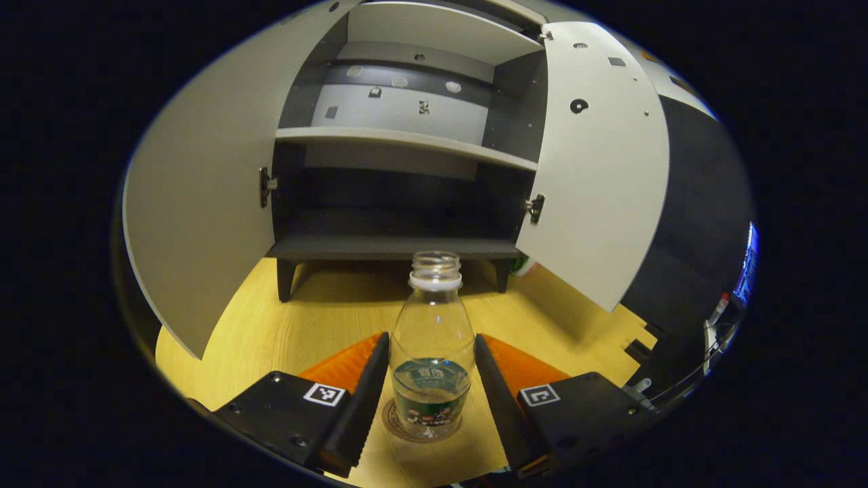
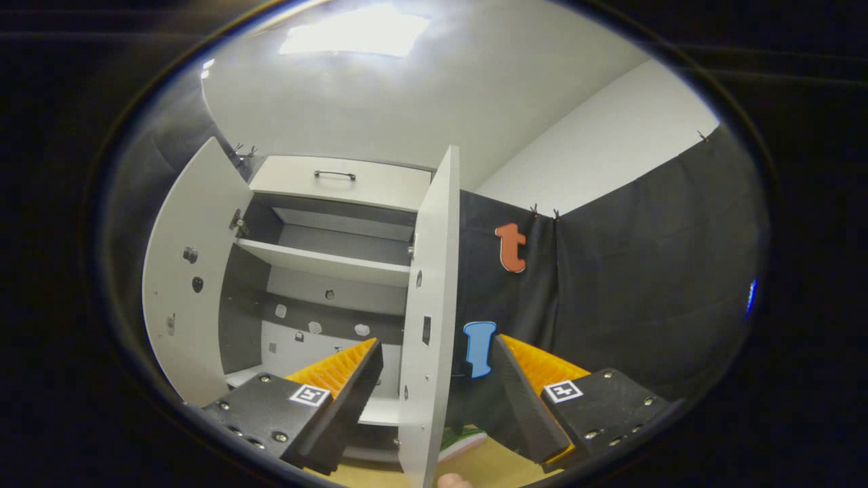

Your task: Grasp the bottle in the cabinet with the left hand and place it on the coaster, then close the right door with the right hand and the left door with the left hand.

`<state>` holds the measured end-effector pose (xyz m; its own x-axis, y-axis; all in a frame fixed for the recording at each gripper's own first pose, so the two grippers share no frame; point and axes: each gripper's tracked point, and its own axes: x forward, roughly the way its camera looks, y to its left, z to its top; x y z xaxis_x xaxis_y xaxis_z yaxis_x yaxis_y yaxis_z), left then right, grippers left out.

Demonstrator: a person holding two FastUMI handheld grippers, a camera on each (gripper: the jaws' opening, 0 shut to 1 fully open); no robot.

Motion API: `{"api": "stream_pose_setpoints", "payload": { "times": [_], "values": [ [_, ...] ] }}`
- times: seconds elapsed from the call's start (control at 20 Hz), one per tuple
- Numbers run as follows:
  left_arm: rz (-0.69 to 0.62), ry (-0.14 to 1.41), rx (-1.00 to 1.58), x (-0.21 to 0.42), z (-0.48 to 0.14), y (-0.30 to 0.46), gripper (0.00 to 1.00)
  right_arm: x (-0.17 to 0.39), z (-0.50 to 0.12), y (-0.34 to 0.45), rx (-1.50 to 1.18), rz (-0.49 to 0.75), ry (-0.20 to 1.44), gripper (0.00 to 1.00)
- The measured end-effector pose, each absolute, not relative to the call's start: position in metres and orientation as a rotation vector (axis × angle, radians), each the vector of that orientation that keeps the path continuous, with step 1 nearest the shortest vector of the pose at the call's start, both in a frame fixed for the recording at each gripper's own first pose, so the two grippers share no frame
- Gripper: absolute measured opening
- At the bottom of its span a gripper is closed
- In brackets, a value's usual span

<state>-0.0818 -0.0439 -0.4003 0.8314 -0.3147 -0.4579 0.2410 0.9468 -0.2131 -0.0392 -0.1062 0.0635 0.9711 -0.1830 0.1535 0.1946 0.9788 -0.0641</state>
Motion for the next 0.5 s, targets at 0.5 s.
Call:
{"api": "stream_pose_setpoints", "payload": {
  "times": [0.5],
  "values": [
    [-0.323, 0.557, -0.109, -0.113, -0.399, -0.041, 0.79, -0.036, 0.052, -0.104, -0.06, -0.174, -0.13, 0.99]
  ]
}}
